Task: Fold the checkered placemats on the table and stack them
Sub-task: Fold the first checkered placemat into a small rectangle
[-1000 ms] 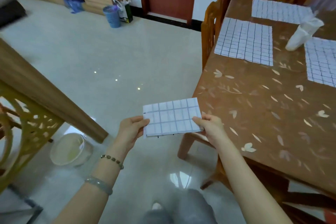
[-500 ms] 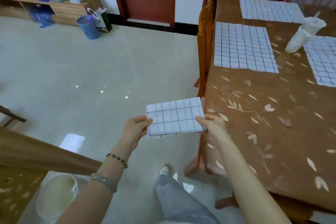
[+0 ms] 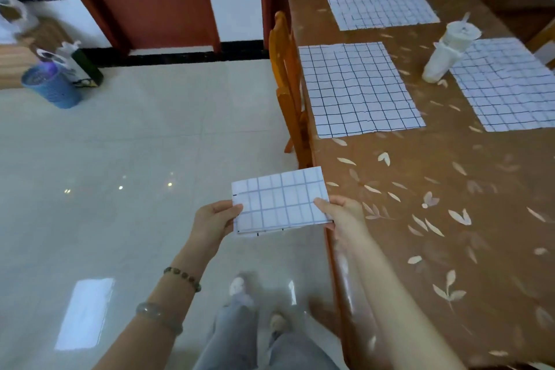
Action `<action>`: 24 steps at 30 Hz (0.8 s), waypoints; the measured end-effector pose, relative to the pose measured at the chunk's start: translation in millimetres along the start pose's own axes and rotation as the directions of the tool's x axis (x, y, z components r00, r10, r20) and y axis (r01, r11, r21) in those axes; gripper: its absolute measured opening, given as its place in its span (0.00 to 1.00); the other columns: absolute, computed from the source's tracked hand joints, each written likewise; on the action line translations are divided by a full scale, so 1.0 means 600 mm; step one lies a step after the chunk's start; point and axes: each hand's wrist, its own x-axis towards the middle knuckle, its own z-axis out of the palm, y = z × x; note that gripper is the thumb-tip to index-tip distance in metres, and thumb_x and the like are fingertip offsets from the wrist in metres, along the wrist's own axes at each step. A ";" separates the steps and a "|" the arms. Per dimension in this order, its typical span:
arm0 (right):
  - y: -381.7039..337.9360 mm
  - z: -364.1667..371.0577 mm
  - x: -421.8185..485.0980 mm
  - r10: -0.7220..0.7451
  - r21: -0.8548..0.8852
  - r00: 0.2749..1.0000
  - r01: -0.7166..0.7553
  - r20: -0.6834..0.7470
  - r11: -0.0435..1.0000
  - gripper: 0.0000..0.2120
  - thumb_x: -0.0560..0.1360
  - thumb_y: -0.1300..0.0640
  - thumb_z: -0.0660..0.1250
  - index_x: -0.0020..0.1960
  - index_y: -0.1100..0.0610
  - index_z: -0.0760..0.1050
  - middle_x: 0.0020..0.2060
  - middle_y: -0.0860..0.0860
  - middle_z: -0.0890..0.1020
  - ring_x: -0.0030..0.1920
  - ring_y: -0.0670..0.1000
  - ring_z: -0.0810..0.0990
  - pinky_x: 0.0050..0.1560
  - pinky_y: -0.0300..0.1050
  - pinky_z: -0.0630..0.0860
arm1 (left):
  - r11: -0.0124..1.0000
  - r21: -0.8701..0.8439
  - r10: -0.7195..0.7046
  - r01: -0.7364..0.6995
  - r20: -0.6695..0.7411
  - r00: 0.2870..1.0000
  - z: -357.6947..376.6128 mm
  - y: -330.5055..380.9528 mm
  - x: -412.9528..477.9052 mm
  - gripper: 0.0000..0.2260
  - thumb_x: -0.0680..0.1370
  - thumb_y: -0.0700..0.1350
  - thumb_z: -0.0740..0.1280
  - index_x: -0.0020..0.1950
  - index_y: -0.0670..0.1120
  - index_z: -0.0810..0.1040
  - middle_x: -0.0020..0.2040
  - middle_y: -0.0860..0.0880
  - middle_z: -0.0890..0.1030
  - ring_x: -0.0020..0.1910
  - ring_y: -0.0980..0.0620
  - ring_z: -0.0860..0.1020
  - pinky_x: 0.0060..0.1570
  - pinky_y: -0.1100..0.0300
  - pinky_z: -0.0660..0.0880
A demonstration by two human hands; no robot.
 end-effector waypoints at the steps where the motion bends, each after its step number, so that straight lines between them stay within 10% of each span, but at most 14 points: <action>1: -0.003 -0.002 0.012 0.008 0.023 1.000 -0.008 -0.023 1.000 0.04 0.68 0.60 0.74 0.41 0.60 0.81 0.42 0.60 0.85 0.45 0.59 0.83 0.49 0.55 0.79 | 1.000 0.020 -0.002 0.001 0.027 1.000 0.010 0.009 0.018 0.06 0.75 0.34 0.69 0.50 0.33 0.81 0.43 0.38 0.83 0.39 0.47 0.82 0.40 0.58 0.81; 15: -0.051 0.002 0.096 0.100 0.317 0.863 0.073 -0.496 0.946 0.04 0.69 0.65 0.73 0.37 0.61 0.78 0.33 0.50 0.81 0.43 0.59 0.81 0.51 0.56 0.78 | 0.959 0.284 -0.135 0.001 0.453 0.881 0.146 0.135 0.250 0.02 0.75 0.34 0.68 0.45 0.37 0.81 0.42 0.45 0.85 0.43 0.48 0.84 0.44 0.57 0.81; 20: -0.048 -0.025 0.105 0.164 0.389 0.796 0.096 -0.583 0.916 0.04 0.67 0.63 0.75 0.36 0.62 0.80 0.50 0.62 0.80 0.49 0.60 0.80 0.50 0.56 0.79 | 0.921 0.389 -0.231 0.000 0.550 0.803 0.203 0.135 0.287 0.05 0.76 0.35 0.68 0.50 0.37 0.81 0.48 0.43 0.85 0.48 0.46 0.84 0.47 0.55 0.81; 24: -0.051 -0.059 0.119 0.202 0.397 0.749 0.088 -0.631 0.914 0.04 0.70 0.66 0.72 0.41 0.64 0.77 0.42 0.62 0.80 0.43 0.58 0.79 0.43 0.50 0.77 | 0.889 0.458 -0.310 0.005 0.593 0.744 0.254 0.124 0.309 0.06 0.76 0.35 0.68 0.52 0.37 0.80 0.50 0.42 0.84 0.49 0.46 0.83 0.47 0.57 0.80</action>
